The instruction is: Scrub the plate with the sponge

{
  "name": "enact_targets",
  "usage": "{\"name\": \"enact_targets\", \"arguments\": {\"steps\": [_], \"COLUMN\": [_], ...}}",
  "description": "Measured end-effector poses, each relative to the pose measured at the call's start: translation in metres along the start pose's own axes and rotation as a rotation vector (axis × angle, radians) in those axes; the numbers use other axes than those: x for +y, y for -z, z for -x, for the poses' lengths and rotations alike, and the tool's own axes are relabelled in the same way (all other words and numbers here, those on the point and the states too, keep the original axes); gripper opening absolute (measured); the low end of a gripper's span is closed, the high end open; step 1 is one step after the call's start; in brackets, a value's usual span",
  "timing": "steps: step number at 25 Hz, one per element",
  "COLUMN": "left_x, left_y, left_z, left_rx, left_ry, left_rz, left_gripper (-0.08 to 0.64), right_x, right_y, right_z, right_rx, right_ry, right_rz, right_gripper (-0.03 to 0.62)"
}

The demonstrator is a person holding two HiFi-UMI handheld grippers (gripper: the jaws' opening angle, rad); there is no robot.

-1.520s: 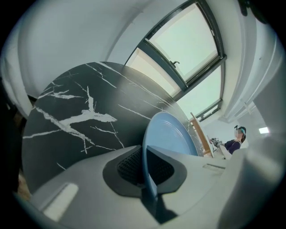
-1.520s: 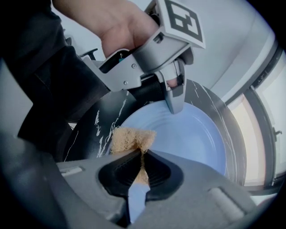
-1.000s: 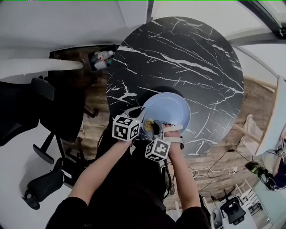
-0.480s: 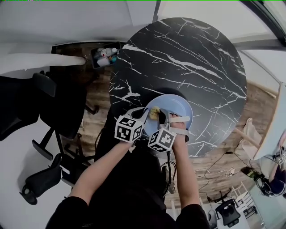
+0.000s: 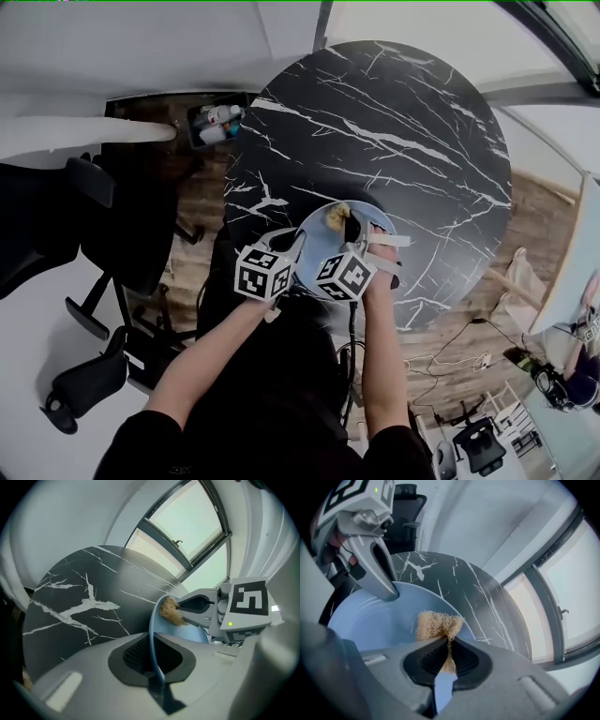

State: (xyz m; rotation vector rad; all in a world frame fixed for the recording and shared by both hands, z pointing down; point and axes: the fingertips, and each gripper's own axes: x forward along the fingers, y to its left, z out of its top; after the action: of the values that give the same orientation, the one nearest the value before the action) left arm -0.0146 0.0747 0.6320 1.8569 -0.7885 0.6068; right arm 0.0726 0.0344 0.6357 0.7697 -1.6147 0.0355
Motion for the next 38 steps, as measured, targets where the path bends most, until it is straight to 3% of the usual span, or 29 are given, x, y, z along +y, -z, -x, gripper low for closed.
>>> {"name": "enact_targets", "arguments": {"steps": [3,9,14,20,38], "left_x": [0.0,0.0,-0.001,0.0,0.0], "left_y": [0.0,-0.002,0.0,-0.002,-0.002], "left_z": [0.0,-0.001,-0.001,-0.001,0.0], "left_rx": [-0.002,-0.009,-0.013,-0.01,-0.012], "left_ry": [-0.002,0.003,0.008,0.013,0.008], "left_rz": [0.003,0.006,0.012,0.01,-0.011], "left_gripper": [0.014,0.014,0.015,0.017,0.015], "right_x": [-0.003,0.002,0.018,0.041,0.142], "right_y": [0.002,0.003,0.006,0.01,0.04], "right_z": [-0.001,0.004,0.014,0.028,0.077], "right_rx": [-0.01,-0.006,0.004,0.015,-0.01], "right_ry": [0.005,0.026,0.012,-0.019,-0.248], "right_rz": [-0.024,0.019,0.074,0.076,0.187], "right_gripper": [0.025,0.023,0.023,0.023,0.023]}}
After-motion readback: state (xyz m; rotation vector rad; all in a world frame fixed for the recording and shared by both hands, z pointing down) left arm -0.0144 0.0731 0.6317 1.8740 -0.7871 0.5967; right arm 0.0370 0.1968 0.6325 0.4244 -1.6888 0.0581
